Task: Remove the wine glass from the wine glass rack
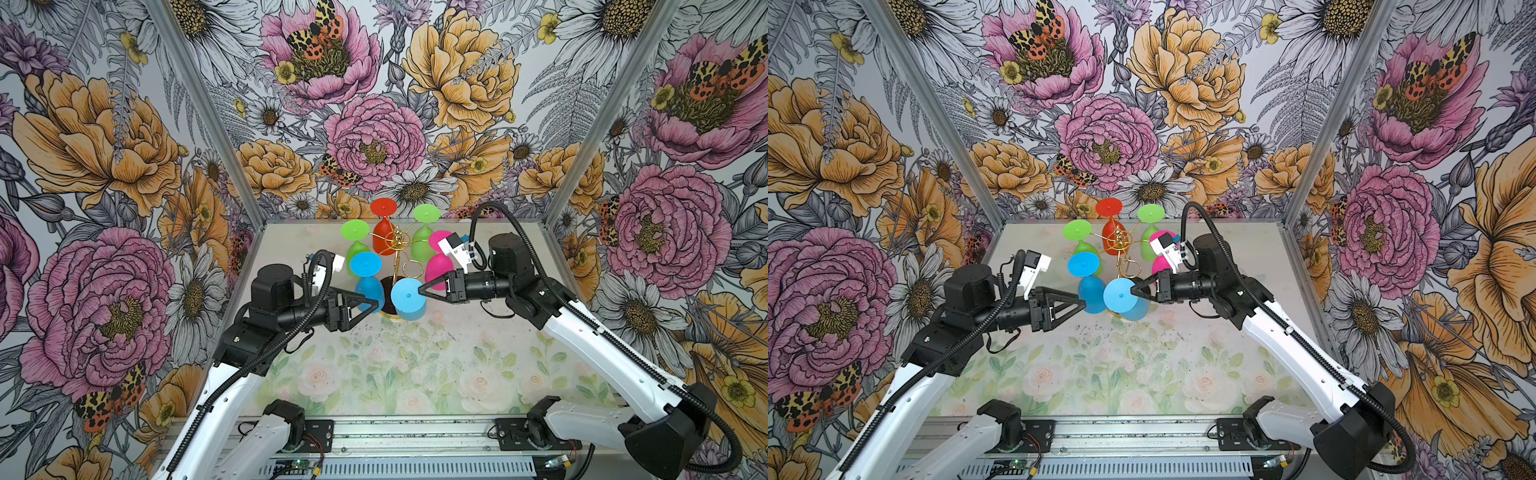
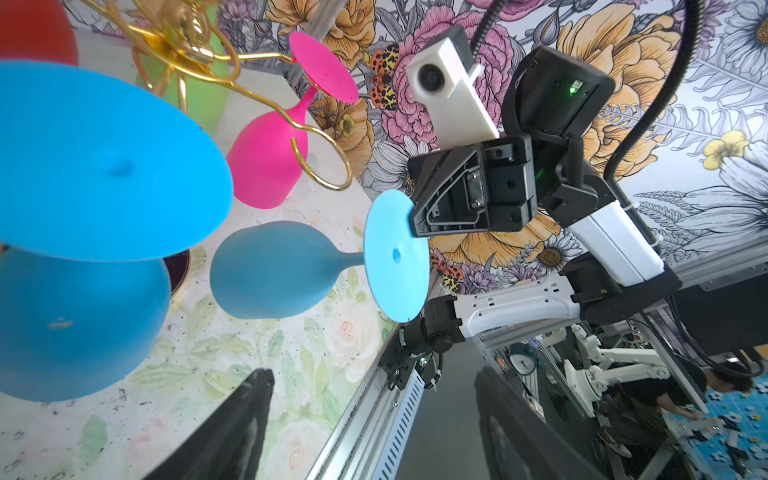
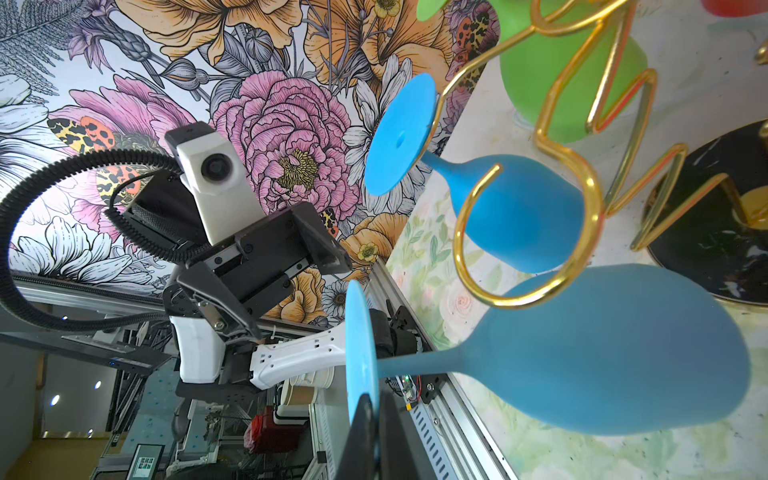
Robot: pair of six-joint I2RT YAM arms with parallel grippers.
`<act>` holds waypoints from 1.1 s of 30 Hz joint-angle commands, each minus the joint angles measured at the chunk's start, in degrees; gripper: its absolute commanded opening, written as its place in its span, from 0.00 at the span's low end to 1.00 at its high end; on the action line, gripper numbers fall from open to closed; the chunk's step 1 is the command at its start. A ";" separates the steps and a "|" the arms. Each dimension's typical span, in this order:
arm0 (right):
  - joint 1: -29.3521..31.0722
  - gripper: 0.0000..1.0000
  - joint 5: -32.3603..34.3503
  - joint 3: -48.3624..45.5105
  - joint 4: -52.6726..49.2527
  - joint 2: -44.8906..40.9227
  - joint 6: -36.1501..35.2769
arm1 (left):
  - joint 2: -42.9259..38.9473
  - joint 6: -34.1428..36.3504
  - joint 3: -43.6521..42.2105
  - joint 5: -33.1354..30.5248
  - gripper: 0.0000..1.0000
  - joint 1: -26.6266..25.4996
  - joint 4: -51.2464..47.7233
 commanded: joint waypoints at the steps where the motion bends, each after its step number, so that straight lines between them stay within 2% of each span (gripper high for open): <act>1: 0.25 0.00 -1.49 -0.25 1.26 -1.59 -1.93 | 2.58 -0.77 2.38 -2.16 0.73 -3.90 0.24; 8: 0.25 0.00 -2.05 -0.86 1.36 -2.89 -3.45 | 7.14 -1.52 4.56 -3.14 0.64 -8.57 1.67; 21: 0.34 0.00 -2.49 -1.91 1.32 -4.48 -4.52 | 9.95 -8.48 3.59 0.49 0.50 -10.01 10.64; 33: 0.28 0.00 -1.88 -2.97 1.30 -5.36 -5.00 | 11.01 -8.98 4.41 1.29 0.32 -12.72 11.05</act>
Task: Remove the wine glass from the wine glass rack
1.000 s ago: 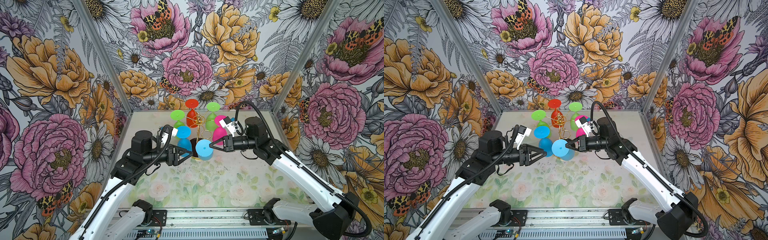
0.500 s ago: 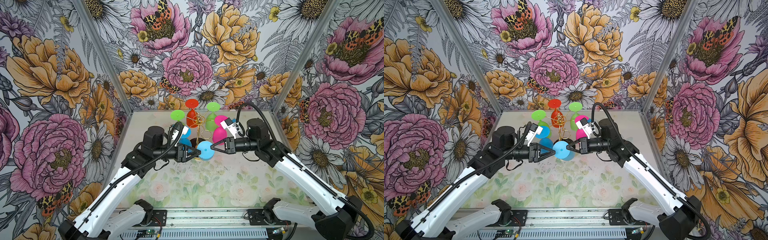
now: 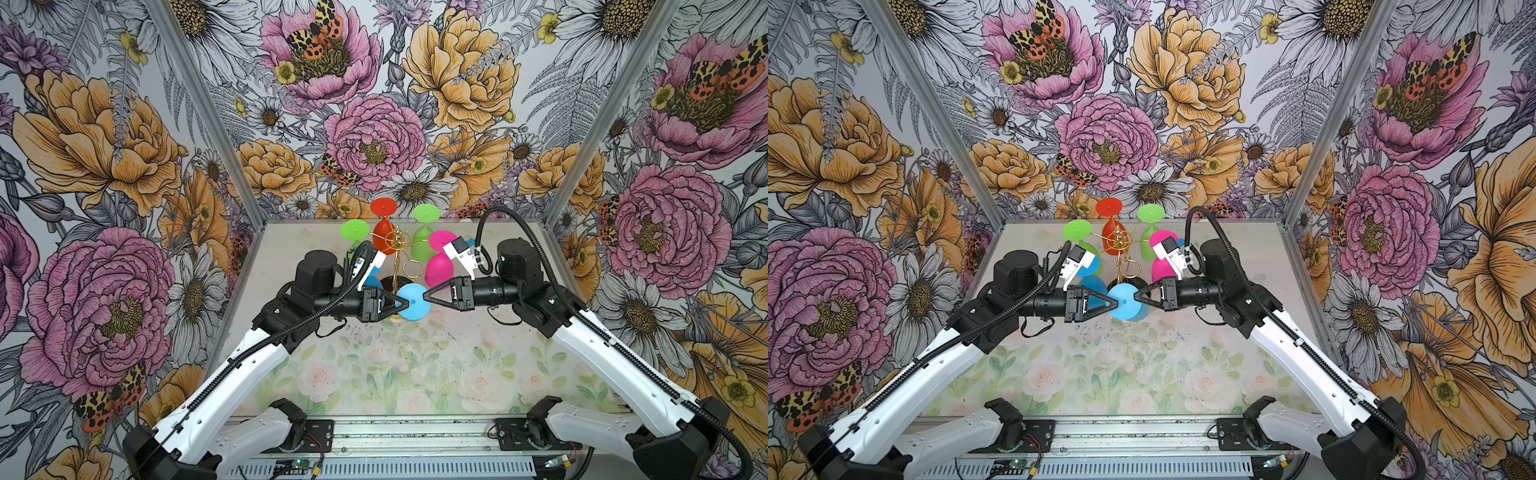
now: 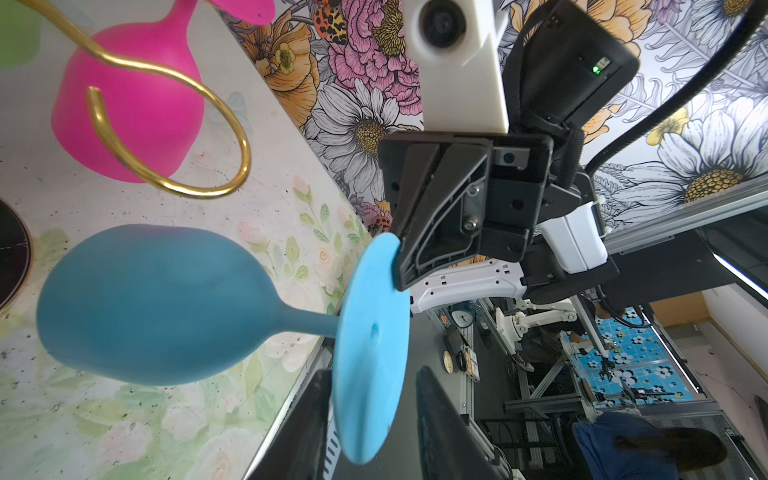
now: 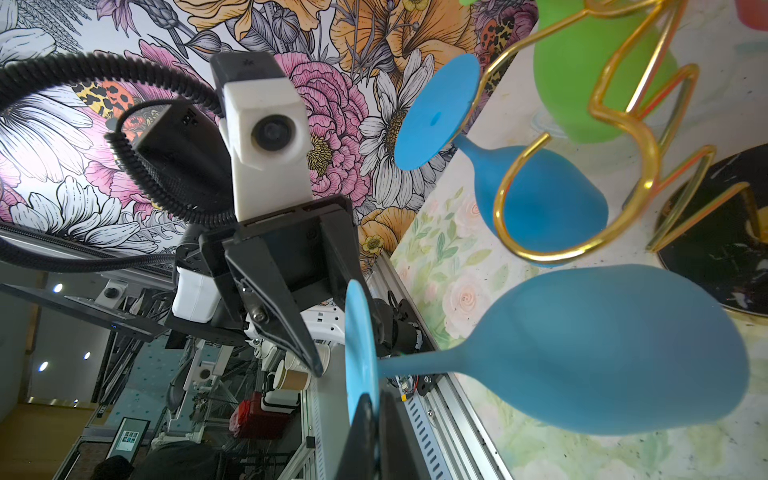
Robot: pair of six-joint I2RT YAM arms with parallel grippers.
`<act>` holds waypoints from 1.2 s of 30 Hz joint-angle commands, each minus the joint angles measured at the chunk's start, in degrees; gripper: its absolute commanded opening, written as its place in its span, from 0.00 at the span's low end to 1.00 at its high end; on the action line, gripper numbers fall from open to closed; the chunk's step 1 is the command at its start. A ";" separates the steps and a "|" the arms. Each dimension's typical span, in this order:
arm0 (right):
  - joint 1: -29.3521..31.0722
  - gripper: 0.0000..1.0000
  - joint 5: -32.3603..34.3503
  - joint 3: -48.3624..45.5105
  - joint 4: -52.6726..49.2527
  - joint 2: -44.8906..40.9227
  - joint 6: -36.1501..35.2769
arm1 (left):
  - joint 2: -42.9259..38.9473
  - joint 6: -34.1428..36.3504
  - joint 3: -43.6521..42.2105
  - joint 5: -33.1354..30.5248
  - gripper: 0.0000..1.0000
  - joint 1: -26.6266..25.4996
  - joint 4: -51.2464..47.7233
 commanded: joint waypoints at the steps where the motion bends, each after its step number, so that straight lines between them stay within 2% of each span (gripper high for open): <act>1: 0.28 0.00 -0.47 -0.48 1.27 -1.44 -1.55 | 0.10 -0.11 1.54 1.21 0.31 -0.60 1.78; 5: 0.28 0.00 -0.50 -1.07 1.28 -1.88 -1.61 | 0.97 -0.36 1.73 1.40 0.23 -1.08 1.78; 12: 0.29 0.00 -0.31 -2.15 1.27 -2.89 -1.44 | 2.25 -0.07 2.00 1.64 0.14 -2.29 1.75; 16: -0.38 0.00 0.13 -3.26 1.20 -3.86 -1.86 | 2.43 -0.11 2.05 1.74 0.04 -2.52 1.71; 20: -1.93 0.10 0.11 -4.56 1.18 -4.82 -0.82 | 2.34 0.03 1.99 1.73 0.00 -3.10 1.73; 23: -3.93 0.25 0.11 -5.84 1.20 -6.11 0.79 | 2.43 0.42 1.94 1.77 0.00 -3.53 1.79; 28: -9.09 0.41 0.13 -10.34 -0.43 -9.40 3.57 | 2.18 2.21 0.90 1.14 0.00 -5.12 1.84; 33: -11.09 0.50 3.78 -13.01 -7.42 -9.85 3.24 | 1.27 5.82 -1.28 -1.13 0.00 -9.43 1.77; 36: -11.47 0.53 9.87 -11.58 -14.18 -8.28 0.36 | 0.33 9.04 -2.49 -3.79 0.00 -12.80 1.76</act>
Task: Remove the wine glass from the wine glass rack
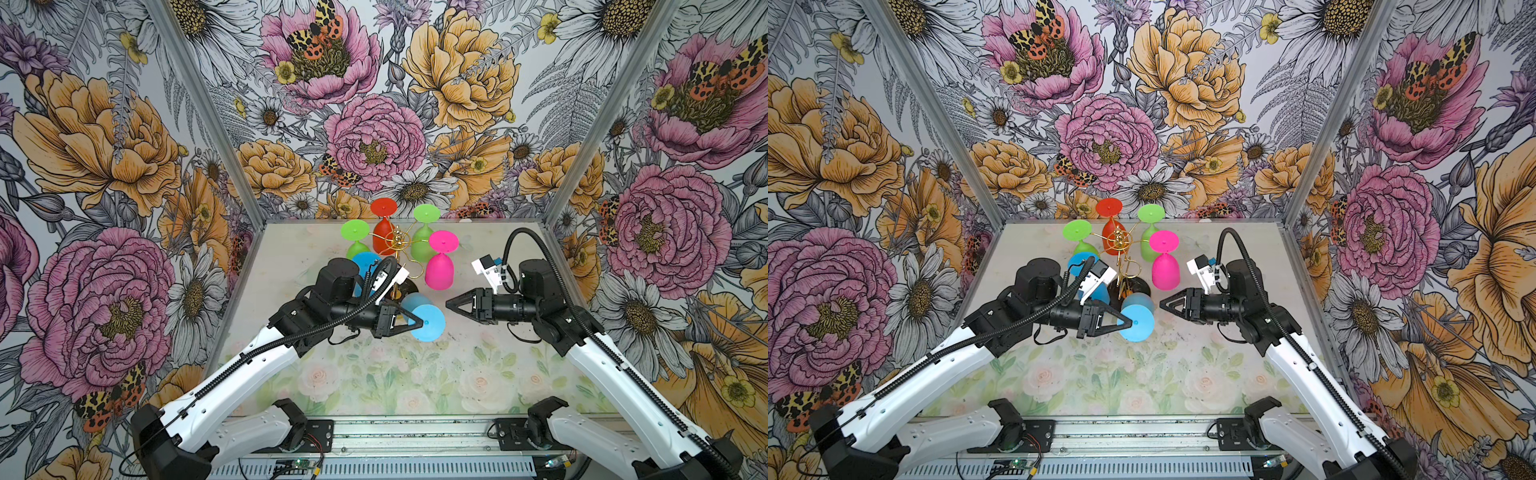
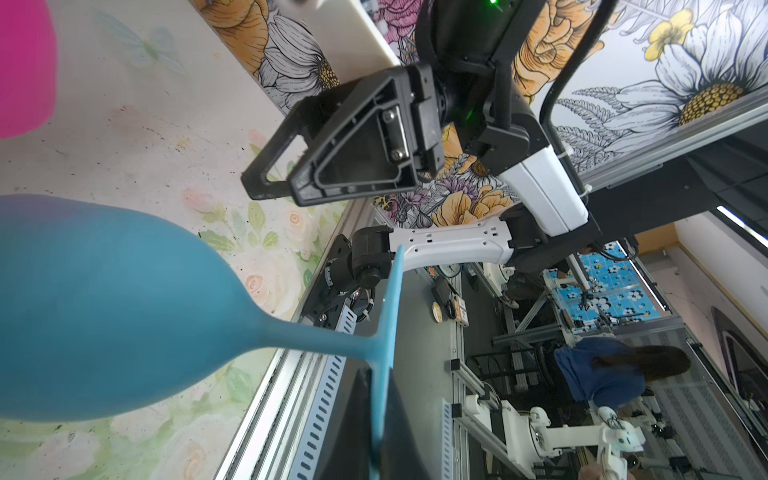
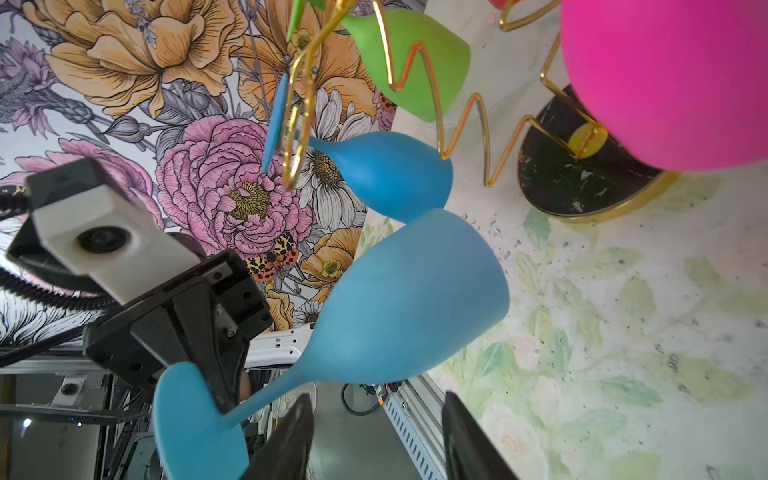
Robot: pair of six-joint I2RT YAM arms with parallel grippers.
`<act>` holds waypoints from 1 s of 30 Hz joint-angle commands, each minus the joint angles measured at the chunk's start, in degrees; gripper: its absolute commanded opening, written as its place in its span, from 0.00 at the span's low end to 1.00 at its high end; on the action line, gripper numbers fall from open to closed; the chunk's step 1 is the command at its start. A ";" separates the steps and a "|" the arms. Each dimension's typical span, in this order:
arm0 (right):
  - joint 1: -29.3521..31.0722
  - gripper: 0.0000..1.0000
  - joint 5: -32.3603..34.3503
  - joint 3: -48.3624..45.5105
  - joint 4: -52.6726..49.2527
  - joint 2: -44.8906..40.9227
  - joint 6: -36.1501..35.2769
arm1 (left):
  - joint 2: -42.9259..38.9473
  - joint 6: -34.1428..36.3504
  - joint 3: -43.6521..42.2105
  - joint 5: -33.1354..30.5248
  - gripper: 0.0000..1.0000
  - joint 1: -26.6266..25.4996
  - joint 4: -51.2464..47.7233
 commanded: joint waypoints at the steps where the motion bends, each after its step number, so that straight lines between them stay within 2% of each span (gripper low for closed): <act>1: -0.55 0.54 8.72 2.20 -9.52 1.44 -3.61 | -2.01 5.79 -1.64 -3.80 0.00 -2.86 1.47; 6: -0.99 0.56 20.22 8.30 -19.21 5.83 -7.26 | -3.77 11.63 -4.24 -11.06 0.00 -5.89 1.49; 10: -1.24 0.57 24.44 13.01 -23.01 10.37 -9.59 | -5.02 19.50 -6.30 -19.86 0.00 -10.43 1.46; 16: -1.62 0.59 20.38 19.80 -24.90 15.93 -11.85 | -4.84 30.32 -8.15 -31.54 0.00 -17.68 1.04; 22: -1.95 0.66 14.72 22.85 -25.02 18.66 -12.29 | -3.21 40.43 -8.88 -45.99 0.00 -25.40 -0.27; 27: -2.09 0.67 12.39 24.99 -25.01 19.68 -11.65 | 0.28 49.63 -9.53 -60.55 0.00 -32.57 -1.29; 30: -2.41 0.66 11.23 26.15 -25.16 20.17 -11.46 | 1.86 52.68 -9.56 -65.28 0.00 -35.45 -1.16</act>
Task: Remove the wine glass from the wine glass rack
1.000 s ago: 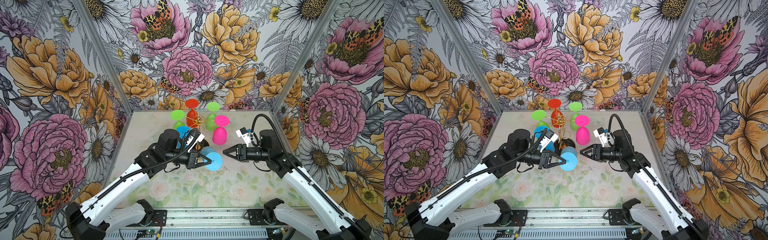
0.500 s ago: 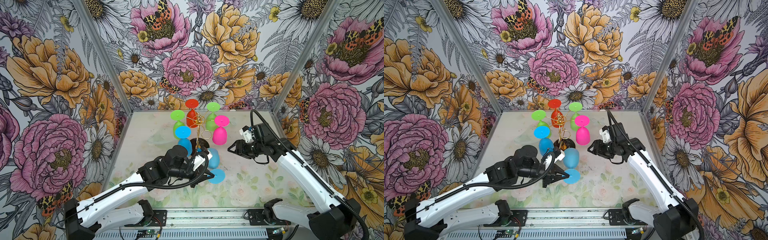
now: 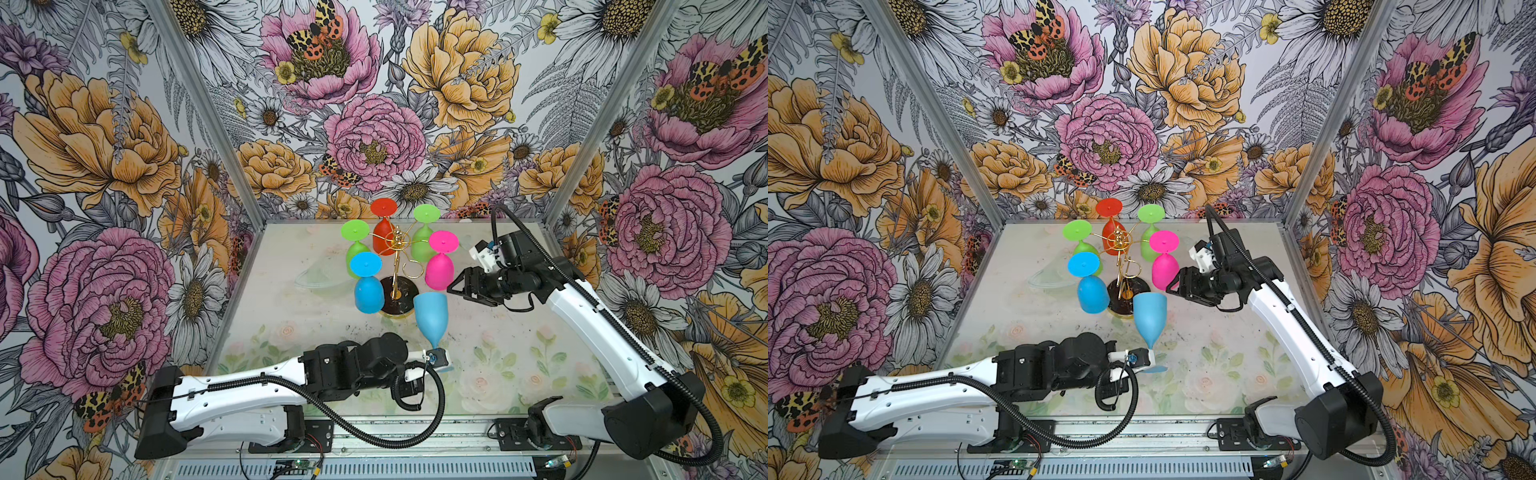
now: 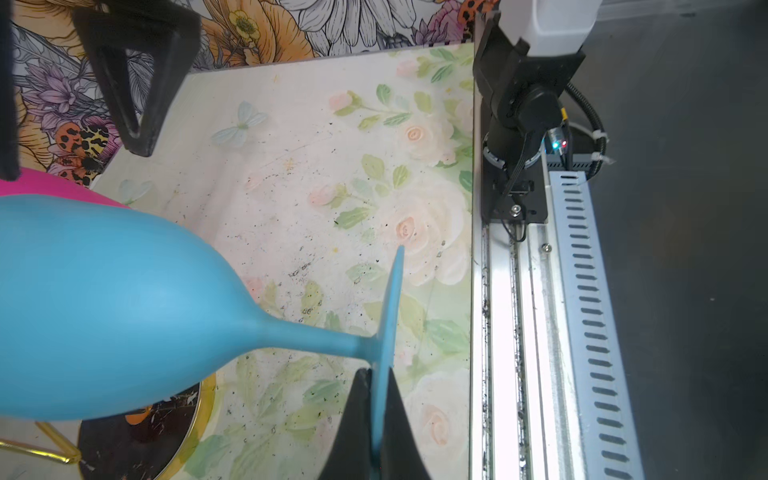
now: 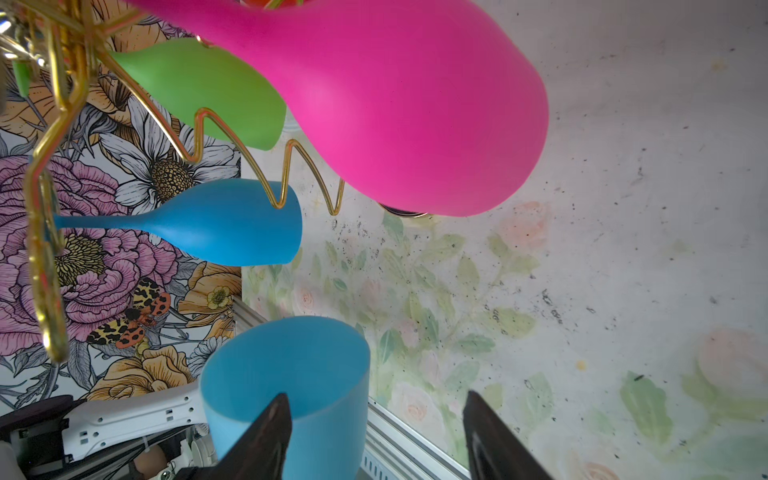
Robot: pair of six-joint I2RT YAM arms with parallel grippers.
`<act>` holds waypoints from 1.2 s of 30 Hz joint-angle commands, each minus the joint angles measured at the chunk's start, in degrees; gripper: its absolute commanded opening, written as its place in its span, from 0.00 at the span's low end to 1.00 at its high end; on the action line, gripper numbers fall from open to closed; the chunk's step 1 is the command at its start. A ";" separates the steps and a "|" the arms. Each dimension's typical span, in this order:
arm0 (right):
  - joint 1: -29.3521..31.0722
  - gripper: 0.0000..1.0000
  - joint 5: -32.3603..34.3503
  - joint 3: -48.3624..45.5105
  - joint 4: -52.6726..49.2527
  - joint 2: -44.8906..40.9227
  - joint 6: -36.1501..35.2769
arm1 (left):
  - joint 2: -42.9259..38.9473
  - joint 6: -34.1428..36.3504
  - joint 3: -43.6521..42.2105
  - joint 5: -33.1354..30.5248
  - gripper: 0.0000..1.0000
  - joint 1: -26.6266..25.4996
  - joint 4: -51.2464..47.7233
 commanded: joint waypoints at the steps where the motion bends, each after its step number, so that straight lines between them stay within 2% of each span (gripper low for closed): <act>1: -0.63 0.66 -2.87 2.80 -0.01 0.71 -0.30 | 1.12 7.56 -0.49 -11.77 0.00 -1.86 0.04; 11: -0.92 0.62 -8.83 3.16 -0.46 2.64 -1.61 | 1.22 18.67 -2.58 -24.46 0.00 -4.85 3.05; 16: -1.57 0.62 -10.07 4.07 -0.42 3.18 -1.61 | 1.11 23.92 -4.41 -28.19 0.00 -5.77 3.04; 29: -1.77 0.49 -15.99 3.38 -0.41 5.07 -3.37 | 3.99 36.78 -8.49 -37.72 0.00 -7.15 9.78; 36: -1.79 0.36 -17.38 1.87 -0.44 4.81 -3.89 | 5.83 41.94 -10.96 -41.99 0.00 -7.15 15.06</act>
